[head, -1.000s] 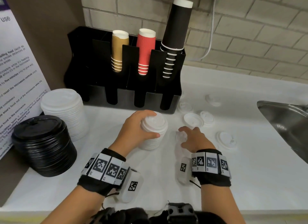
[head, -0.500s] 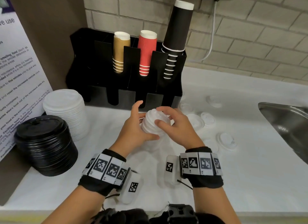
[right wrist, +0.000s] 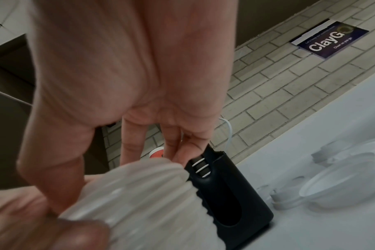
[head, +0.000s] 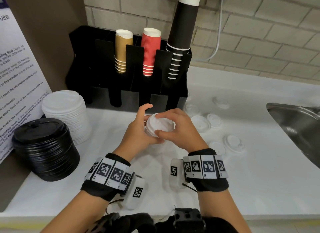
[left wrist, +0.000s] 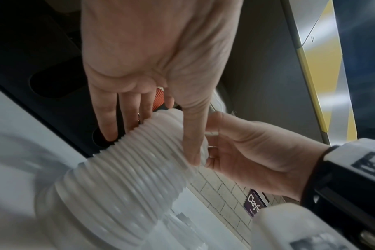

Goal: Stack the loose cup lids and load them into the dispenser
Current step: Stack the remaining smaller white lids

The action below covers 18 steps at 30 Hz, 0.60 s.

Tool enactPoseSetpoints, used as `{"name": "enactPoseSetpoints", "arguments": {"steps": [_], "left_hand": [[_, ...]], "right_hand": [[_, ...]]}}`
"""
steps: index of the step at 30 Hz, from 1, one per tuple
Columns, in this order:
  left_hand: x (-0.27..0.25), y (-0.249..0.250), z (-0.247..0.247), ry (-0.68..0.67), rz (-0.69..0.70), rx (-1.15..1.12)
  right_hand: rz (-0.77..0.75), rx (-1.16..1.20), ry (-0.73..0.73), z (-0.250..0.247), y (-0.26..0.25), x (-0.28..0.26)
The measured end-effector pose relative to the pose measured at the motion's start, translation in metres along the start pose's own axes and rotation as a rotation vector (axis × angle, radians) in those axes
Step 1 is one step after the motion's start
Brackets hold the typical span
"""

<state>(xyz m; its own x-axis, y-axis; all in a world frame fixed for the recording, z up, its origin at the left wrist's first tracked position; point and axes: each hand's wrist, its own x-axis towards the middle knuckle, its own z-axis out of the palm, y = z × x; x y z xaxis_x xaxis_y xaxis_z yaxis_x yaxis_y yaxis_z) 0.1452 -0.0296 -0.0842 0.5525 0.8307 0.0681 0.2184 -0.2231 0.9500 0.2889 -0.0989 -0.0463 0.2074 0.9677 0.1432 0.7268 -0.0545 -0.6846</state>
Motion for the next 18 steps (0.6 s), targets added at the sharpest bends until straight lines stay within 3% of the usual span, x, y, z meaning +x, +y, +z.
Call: {"name": "enactPoseSetpoints", "arguments": {"steps": [10,18], "left_hand": [[0.0015,-0.0059,0.0003,-0.002,0.041,0.026],[0.0023,-0.0054,-0.0014,0.031,0.028,0.032]], "right_hand": [[-0.024,0.059,0.025,-0.0017,0.0017,-0.0014],[0.039,0.069,-0.068,-0.0006,0.0056,0.0031]]}}
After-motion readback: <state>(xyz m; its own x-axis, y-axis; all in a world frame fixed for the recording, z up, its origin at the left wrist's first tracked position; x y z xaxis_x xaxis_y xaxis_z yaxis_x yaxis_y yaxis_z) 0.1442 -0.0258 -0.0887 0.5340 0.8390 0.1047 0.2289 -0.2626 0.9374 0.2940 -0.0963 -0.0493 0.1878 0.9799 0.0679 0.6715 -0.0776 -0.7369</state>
